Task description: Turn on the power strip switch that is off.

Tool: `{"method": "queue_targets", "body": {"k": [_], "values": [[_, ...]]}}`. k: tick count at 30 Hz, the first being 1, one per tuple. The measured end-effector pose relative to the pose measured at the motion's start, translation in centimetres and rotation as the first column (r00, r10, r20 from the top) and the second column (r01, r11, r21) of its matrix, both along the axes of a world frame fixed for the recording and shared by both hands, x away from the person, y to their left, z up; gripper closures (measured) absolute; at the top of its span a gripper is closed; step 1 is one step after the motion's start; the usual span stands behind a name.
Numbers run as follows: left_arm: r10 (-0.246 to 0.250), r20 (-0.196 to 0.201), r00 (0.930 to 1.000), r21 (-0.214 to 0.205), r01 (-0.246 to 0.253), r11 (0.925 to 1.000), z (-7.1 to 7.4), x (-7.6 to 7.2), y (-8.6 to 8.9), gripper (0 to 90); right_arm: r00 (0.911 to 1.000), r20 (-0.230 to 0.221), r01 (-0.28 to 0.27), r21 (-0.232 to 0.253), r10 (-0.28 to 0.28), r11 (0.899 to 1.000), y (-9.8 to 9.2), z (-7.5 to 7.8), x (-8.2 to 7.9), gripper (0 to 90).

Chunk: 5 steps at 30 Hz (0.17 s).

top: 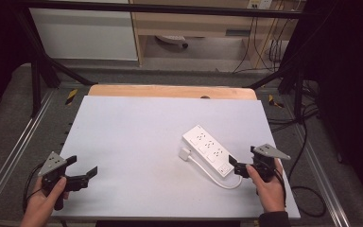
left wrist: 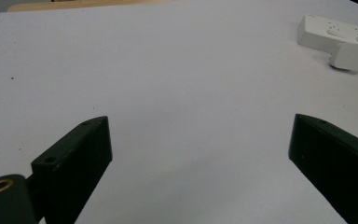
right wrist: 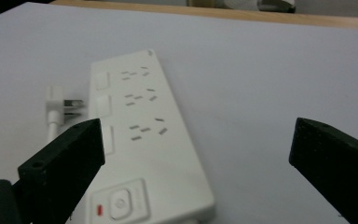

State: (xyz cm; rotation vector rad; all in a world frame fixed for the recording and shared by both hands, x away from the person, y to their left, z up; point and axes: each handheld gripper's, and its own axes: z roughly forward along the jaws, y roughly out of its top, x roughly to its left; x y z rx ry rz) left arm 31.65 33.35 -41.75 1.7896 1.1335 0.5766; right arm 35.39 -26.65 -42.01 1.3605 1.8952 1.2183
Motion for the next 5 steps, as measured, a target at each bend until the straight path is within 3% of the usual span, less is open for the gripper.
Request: {"method": "queue_targets", "body": {"k": [3, 5], "values": [[-0.001, 0.0, 1.0, -0.001, 0.001, 1.0, 0.0, 0.0, -0.1, 6.2, 0.992, -0.065, 0.107, -0.022, -0.108, 0.994, -1.9, -0.9, -0.2, 5.3], [-0.003, 0.0, 1.0, -0.002, 0.003, 1.0, 0.0, 0.0, -0.1, 6.1, 0.9742, -0.128, 0.179, -0.059, -0.185, 0.982, -3.0, -1.6, 0.1, 6.0]]}}
